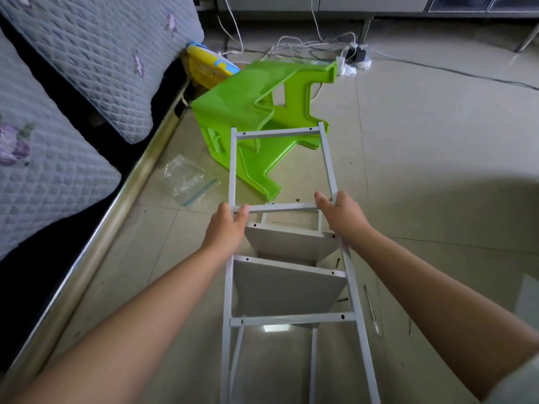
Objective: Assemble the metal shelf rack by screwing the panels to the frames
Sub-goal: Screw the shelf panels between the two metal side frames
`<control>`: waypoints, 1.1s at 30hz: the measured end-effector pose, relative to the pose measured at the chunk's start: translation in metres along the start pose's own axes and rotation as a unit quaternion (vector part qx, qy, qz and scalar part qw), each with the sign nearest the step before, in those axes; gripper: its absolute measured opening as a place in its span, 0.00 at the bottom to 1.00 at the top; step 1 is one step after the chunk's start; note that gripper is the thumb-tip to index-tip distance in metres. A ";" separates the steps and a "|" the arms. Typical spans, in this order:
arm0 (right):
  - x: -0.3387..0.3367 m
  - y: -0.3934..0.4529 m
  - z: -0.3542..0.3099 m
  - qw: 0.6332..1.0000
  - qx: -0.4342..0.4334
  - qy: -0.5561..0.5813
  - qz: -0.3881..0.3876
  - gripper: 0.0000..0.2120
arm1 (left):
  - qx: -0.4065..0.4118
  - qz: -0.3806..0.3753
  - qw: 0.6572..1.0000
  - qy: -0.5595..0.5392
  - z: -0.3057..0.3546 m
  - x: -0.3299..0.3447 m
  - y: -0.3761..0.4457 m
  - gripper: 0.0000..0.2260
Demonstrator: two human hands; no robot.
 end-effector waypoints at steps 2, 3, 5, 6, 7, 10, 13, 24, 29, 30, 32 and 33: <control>-0.003 -0.003 -0.003 1.000 0.019 -0.009 -0.010 0.25 | -0.029 -0.002 0.999 -0.041 0.001 -0.001 0.002 0.15; -0.006 -0.005 -0.003 0.999 0.032 -0.014 -0.013 0.26 | -0.042 -0.009 0.997 -0.064 0.003 -0.001 0.001 0.14; -0.008 -0.010 -0.001 0.998 0.056 -0.021 -0.018 0.25 | -0.052 -0.028 0.993 -0.098 0.006 -0.002 0.001 0.13; -0.009 -0.013 0.000 0.997 0.066 -0.018 -0.019 0.23 | -0.053 -0.035 0.992 -0.112 0.007 -0.003 0.001 0.13; -0.009 -0.015 0.002 0.997 0.073 -0.011 -0.020 0.20 | -0.053 -0.040 0.990 -0.125 0.008 -0.004 0.001 0.13; -0.012 -0.031 0.006 0.995 0.094 0.021 -0.018 0.12 | -0.059 -0.059 0.984 -0.154 0.011 -0.005 -0.001 0.10; -0.017 -0.048 0.013 0.991 0.109 0.078 -0.012 0.10 | -0.066 -0.076 0.980 -0.171 0.017 -0.004 -0.006 0.09; -0.022 -0.088 0.020 0.937 0.173 0.300 0.055 0.14 | -0.118 -0.105 0.950 -0.270 0.016 -0.005 -0.019 0.08; -0.008 -0.078 0.028 0.916 0.190 0.350 0.035 0.13 | -0.139 -0.086 0.942 -0.294 0.008 0.002 -0.023 0.08; -0.006 -0.075 0.029 0.919 0.188 0.345 0.030 0.13 | -0.138 -0.086 0.943 -0.291 0.007 0.003 -0.022 0.08; -0.002 -0.069 0.033 0.929 0.183 0.322 0.022 0.16 | -0.142 -0.083 0.945 -0.284 0.003 0.005 -0.019 0.08; 0.000 -0.066 0.033 0.934 0.179 0.307 0.017 0.17 | -0.145 -0.080 0.946 -0.279 0.000 0.006 -0.018 0.08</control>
Point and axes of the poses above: each hand's wrist, its own y-axis towards the middle knuckle, its own x-axis out of the palm, z = x × y, the point moved 5 cm from there along y, towards the middle knuckle, and after that the axes turned 9 degrees about -y, right-handed, at the moved point
